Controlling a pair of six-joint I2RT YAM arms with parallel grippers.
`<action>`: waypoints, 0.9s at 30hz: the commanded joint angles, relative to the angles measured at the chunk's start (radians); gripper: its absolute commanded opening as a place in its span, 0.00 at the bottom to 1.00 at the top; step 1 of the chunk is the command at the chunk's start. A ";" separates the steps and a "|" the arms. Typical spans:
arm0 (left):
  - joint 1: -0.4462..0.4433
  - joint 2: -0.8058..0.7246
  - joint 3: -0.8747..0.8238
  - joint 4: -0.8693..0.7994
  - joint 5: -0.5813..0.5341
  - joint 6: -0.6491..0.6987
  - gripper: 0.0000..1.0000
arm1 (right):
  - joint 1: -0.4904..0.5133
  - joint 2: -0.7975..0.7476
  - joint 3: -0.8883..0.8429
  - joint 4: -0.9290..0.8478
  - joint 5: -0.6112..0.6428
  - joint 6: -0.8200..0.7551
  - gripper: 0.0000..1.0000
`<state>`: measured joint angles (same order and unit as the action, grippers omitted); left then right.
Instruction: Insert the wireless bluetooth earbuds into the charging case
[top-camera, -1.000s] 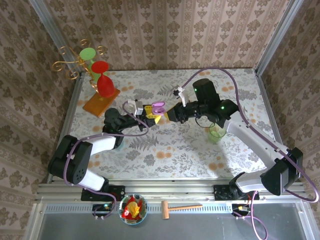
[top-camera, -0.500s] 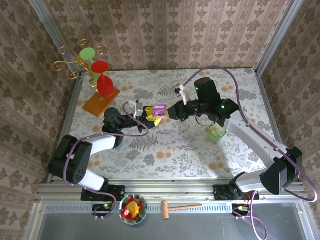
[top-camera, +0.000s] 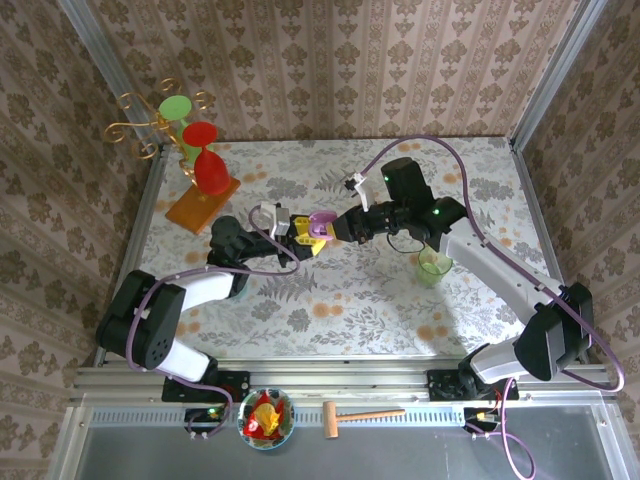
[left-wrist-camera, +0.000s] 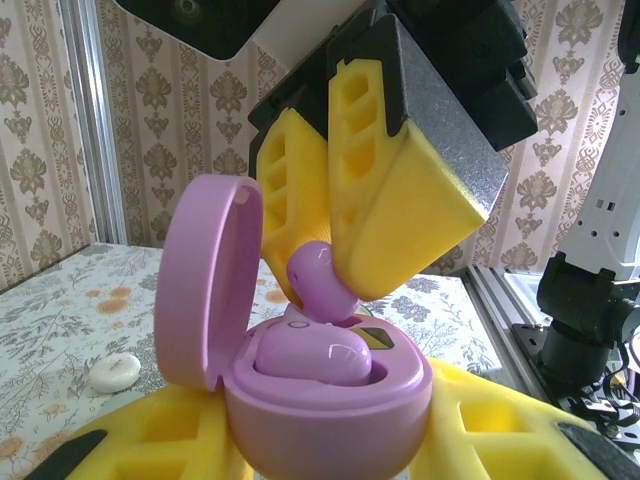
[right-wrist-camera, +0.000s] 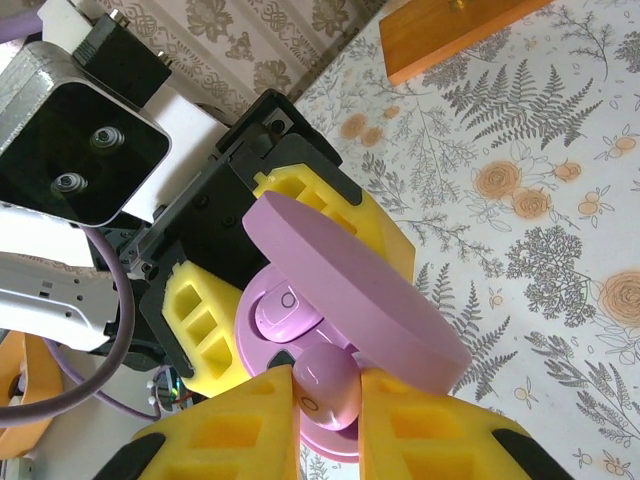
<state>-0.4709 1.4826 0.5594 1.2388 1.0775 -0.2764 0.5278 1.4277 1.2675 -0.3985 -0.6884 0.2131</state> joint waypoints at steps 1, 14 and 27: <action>-0.011 -0.033 0.018 0.049 0.021 0.019 0.20 | -0.001 0.014 -0.008 -0.019 0.000 -0.001 0.18; -0.009 -0.013 0.012 0.050 0.009 0.041 0.20 | -0.003 -0.015 0.012 -0.095 0.004 -0.019 0.18; -0.009 -0.006 0.010 0.050 0.010 0.056 0.20 | -0.005 -0.026 0.021 -0.126 0.012 -0.010 0.18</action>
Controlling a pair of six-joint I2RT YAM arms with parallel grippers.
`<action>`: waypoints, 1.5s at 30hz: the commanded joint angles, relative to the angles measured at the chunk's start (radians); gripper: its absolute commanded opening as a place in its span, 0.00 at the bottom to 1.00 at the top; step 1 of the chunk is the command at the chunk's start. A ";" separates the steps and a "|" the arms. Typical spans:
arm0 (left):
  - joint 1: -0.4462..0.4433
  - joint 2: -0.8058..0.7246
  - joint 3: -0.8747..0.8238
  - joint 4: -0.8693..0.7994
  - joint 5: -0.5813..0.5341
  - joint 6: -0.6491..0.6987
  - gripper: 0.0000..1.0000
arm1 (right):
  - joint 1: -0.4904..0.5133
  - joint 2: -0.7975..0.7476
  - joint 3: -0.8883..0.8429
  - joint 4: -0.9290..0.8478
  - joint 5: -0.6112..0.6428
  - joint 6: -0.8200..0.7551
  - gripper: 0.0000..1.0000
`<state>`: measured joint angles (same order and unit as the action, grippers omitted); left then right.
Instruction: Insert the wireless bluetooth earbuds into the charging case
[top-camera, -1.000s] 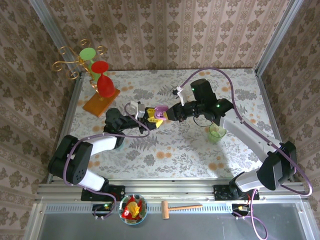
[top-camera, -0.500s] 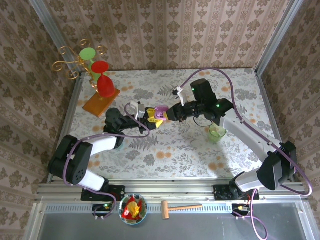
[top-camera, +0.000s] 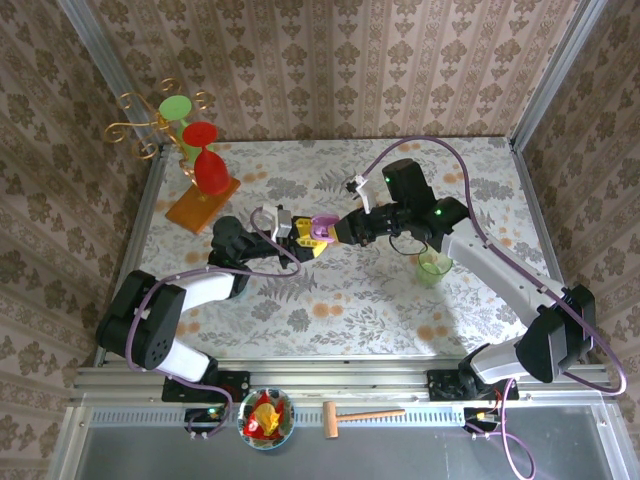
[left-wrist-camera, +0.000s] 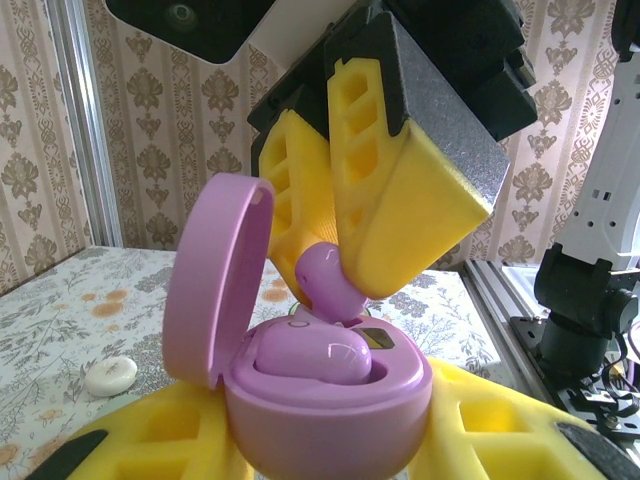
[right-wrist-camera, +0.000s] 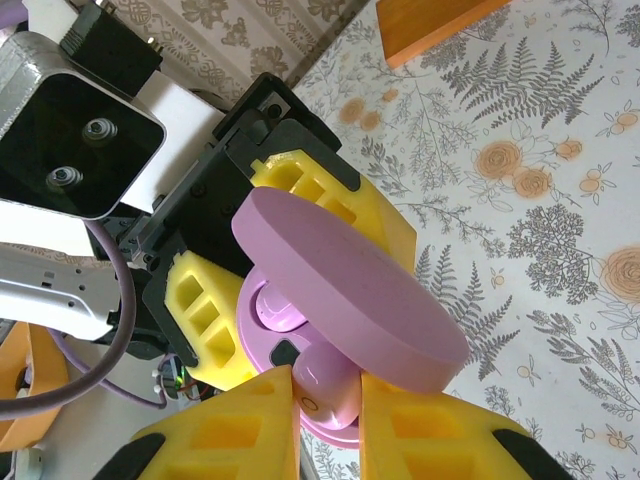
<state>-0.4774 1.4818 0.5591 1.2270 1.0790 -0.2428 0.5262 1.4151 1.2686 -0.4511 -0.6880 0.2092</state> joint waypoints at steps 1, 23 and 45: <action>-0.001 -0.005 0.012 0.062 0.010 0.022 0.20 | -0.005 -0.012 0.022 -0.080 0.014 -0.008 0.19; -0.007 -0.019 0.021 0.063 0.029 0.004 0.20 | -0.005 0.049 0.115 -0.165 0.077 -0.029 0.42; -0.003 -0.020 0.016 0.065 0.038 0.016 0.20 | -0.034 0.013 0.164 -0.134 0.256 0.062 0.77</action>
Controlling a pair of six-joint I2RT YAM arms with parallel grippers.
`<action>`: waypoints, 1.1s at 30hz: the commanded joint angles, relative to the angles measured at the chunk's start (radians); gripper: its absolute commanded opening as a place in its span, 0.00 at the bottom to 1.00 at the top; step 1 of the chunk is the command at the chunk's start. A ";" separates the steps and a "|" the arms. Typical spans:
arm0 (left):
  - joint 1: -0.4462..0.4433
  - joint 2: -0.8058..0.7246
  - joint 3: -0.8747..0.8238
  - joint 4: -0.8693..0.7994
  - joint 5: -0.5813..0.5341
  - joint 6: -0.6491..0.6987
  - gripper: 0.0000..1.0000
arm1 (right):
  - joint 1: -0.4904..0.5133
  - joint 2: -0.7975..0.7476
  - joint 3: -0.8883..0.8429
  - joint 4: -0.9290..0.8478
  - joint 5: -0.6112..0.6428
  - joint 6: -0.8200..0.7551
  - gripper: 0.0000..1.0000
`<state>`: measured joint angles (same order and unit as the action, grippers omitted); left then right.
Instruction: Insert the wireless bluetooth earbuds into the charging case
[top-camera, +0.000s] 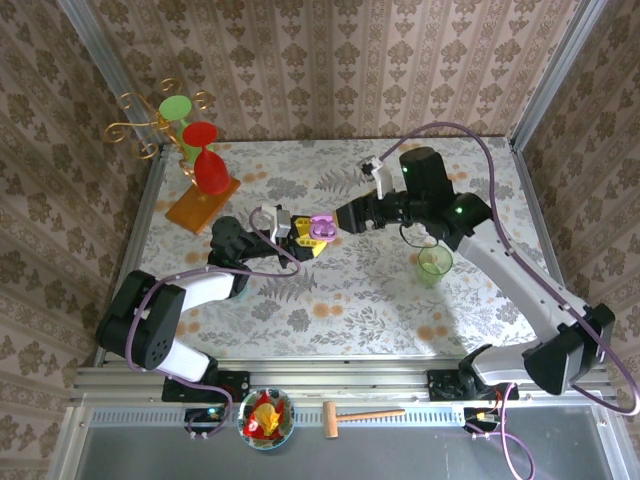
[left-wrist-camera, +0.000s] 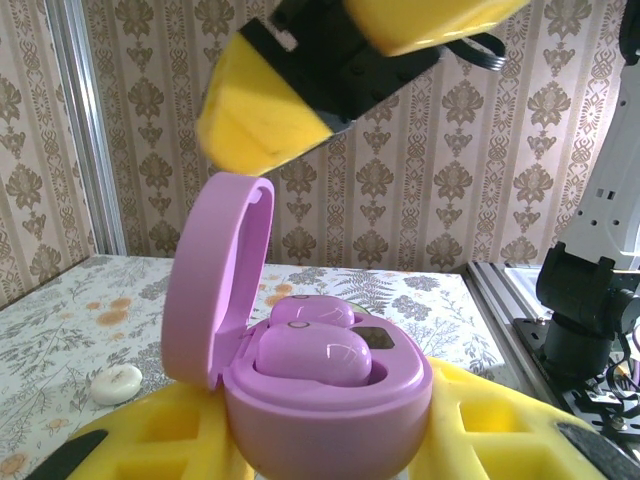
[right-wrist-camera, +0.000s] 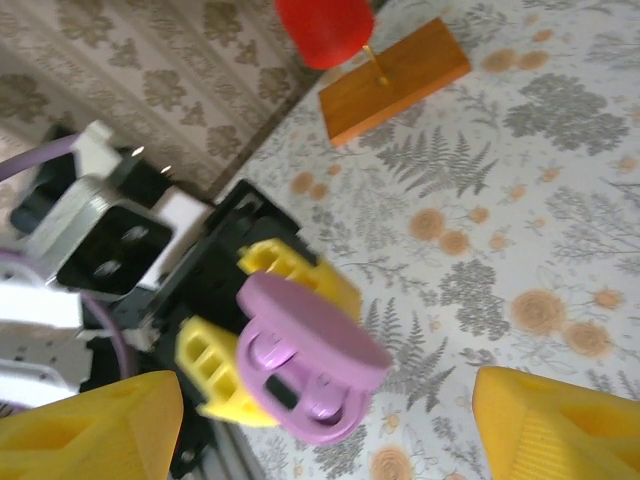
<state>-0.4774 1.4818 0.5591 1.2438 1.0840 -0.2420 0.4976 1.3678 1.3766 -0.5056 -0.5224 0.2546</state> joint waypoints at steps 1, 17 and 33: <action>-0.004 -0.022 0.016 0.048 0.034 0.014 0.20 | -0.005 0.081 0.078 -0.108 0.095 0.011 0.77; -0.007 -0.032 0.010 0.048 -0.055 0.020 0.21 | -0.045 0.036 -0.066 0.037 -0.145 0.133 0.77; -0.032 -0.036 0.036 0.050 -0.205 0.054 0.21 | -0.033 0.089 -0.420 1.099 -0.424 1.059 0.69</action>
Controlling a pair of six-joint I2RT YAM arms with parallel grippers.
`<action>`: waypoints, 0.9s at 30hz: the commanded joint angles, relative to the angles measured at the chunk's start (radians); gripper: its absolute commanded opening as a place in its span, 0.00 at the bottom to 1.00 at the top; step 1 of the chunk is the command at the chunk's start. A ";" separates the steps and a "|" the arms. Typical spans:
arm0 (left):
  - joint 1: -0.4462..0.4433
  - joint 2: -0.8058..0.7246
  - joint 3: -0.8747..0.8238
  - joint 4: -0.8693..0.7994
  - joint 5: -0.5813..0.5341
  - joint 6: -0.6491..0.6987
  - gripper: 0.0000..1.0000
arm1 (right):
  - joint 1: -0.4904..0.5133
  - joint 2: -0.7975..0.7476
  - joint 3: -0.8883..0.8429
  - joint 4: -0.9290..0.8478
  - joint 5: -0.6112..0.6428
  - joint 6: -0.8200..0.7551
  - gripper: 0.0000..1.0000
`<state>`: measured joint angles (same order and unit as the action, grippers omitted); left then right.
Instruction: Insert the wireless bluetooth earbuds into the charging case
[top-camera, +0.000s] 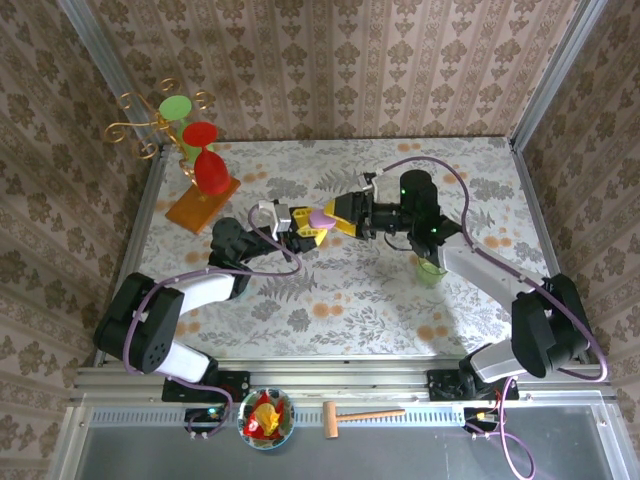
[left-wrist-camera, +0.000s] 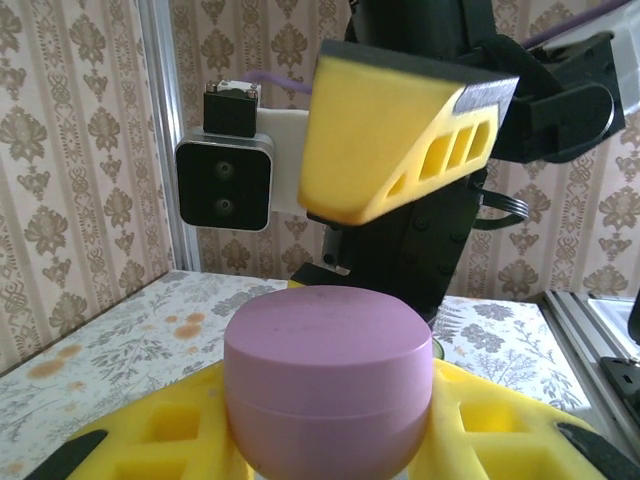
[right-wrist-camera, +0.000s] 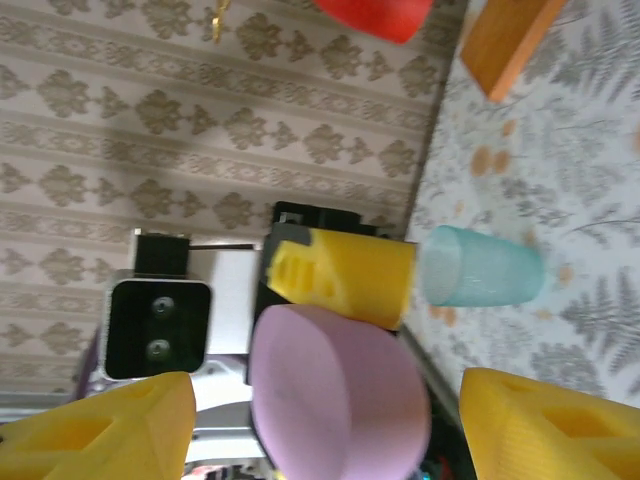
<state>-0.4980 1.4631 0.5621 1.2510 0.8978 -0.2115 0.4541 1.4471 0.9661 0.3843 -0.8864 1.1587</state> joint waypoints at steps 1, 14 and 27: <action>-0.012 -0.017 0.035 0.044 -0.019 0.025 0.21 | 0.009 0.015 -0.009 0.222 -0.060 0.166 0.66; -0.015 -0.021 0.014 0.043 -0.039 0.048 0.27 | 0.003 0.048 -0.006 0.246 -0.053 0.204 0.20; 0.107 -0.091 -0.122 -0.042 -0.173 0.114 0.99 | -0.065 0.085 0.112 -0.317 0.198 -0.242 0.18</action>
<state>-0.4217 1.4147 0.4587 1.2476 0.7784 -0.1402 0.3962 1.5063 1.0039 0.2871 -0.8070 1.1099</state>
